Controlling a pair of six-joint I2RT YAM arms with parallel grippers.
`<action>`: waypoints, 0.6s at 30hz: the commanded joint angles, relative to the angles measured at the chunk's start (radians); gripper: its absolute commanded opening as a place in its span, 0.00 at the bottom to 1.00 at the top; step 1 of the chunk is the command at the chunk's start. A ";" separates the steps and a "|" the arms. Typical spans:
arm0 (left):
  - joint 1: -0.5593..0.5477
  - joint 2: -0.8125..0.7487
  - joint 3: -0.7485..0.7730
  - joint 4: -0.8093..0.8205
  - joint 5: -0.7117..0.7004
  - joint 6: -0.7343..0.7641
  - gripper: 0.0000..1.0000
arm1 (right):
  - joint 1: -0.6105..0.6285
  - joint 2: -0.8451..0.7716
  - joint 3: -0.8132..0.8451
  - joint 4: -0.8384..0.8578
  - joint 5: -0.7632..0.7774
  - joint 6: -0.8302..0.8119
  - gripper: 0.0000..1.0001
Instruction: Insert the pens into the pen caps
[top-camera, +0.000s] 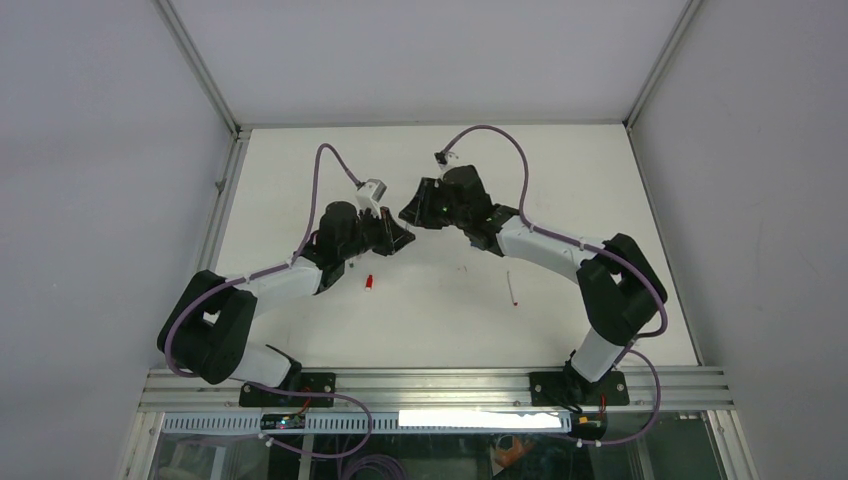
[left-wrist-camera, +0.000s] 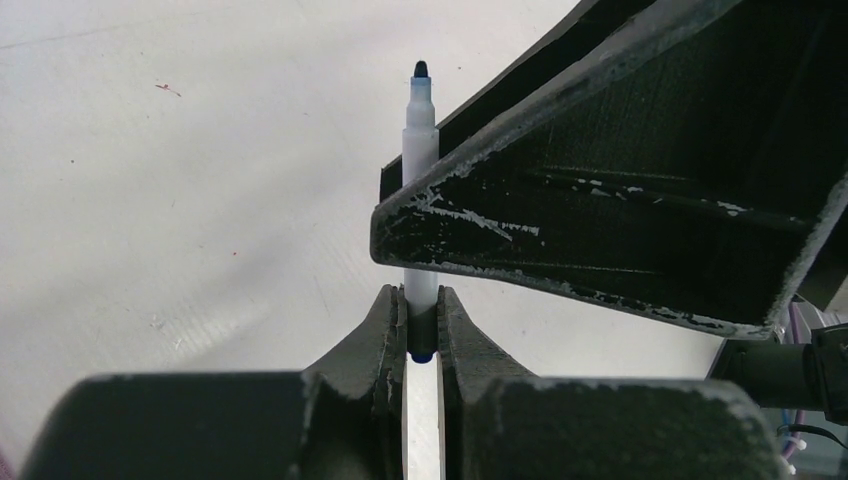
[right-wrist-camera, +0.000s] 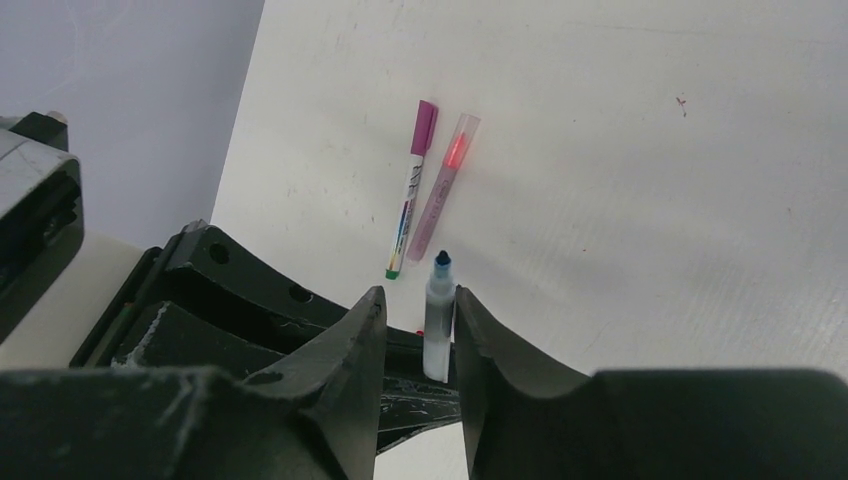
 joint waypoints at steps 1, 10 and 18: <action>-0.012 0.001 0.043 0.022 0.015 0.033 0.00 | -0.019 -0.071 -0.051 0.086 0.083 0.000 0.34; -0.023 -0.001 0.037 -0.087 0.019 0.093 0.00 | -0.199 -0.312 -0.104 -0.396 0.366 0.124 0.47; -0.034 -0.145 0.055 -0.318 -0.076 0.214 0.00 | -0.241 -0.322 -0.077 -0.607 0.244 0.402 0.74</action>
